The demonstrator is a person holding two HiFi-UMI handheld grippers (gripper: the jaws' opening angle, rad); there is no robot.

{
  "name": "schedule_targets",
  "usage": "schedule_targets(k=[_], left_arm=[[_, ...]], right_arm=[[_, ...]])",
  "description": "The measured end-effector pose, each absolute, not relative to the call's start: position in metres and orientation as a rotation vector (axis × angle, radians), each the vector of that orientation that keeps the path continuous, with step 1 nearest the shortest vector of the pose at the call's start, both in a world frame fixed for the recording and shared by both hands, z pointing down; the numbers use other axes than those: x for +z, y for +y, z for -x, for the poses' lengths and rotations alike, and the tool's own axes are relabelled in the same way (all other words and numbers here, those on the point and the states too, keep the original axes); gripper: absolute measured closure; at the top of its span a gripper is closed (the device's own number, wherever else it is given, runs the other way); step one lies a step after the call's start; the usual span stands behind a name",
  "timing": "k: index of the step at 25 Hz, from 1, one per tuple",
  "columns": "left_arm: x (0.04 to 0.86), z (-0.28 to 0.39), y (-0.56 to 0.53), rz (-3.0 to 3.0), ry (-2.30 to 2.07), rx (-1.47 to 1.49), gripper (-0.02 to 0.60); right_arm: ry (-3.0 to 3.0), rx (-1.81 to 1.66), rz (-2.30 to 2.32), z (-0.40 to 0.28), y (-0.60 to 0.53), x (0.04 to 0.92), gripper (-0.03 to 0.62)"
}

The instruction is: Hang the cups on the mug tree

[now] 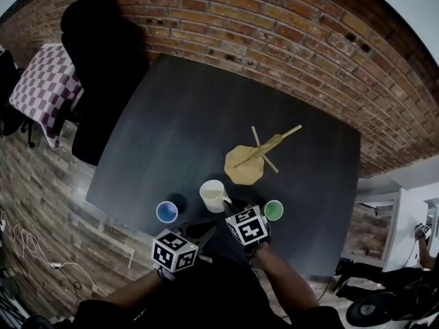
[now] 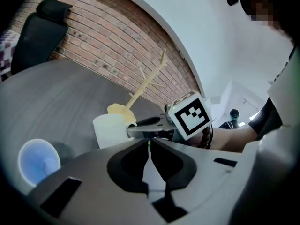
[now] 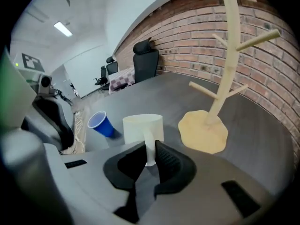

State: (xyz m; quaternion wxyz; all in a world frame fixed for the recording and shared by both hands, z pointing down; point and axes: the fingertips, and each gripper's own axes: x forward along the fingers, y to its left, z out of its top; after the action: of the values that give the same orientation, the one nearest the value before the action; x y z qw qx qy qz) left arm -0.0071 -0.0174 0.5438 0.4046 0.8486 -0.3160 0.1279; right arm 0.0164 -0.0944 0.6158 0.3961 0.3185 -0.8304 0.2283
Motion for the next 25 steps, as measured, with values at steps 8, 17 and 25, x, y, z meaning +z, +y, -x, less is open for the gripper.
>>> schedule_targets(k=[8, 17, 25], left_arm=[[0.567, 0.001, -0.006, -2.082, -0.700, 0.314, 0.558], [0.573, -0.003, -0.015, -1.830, -0.604, 0.000, 0.533], [0.544, 0.024, -0.072, -1.631, -0.558, -0.512, 0.274]], right_arm=[[-2.116, 0.473, -0.823, -0.012, -0.097, 0.587, 0.530], [-2.332, 0.662, -0.911, 0.000, -0.101, 0.525, 0.530], [-2.527, 0.988, -0.937, 0.010, -0.106, 0.493, 0.531]])
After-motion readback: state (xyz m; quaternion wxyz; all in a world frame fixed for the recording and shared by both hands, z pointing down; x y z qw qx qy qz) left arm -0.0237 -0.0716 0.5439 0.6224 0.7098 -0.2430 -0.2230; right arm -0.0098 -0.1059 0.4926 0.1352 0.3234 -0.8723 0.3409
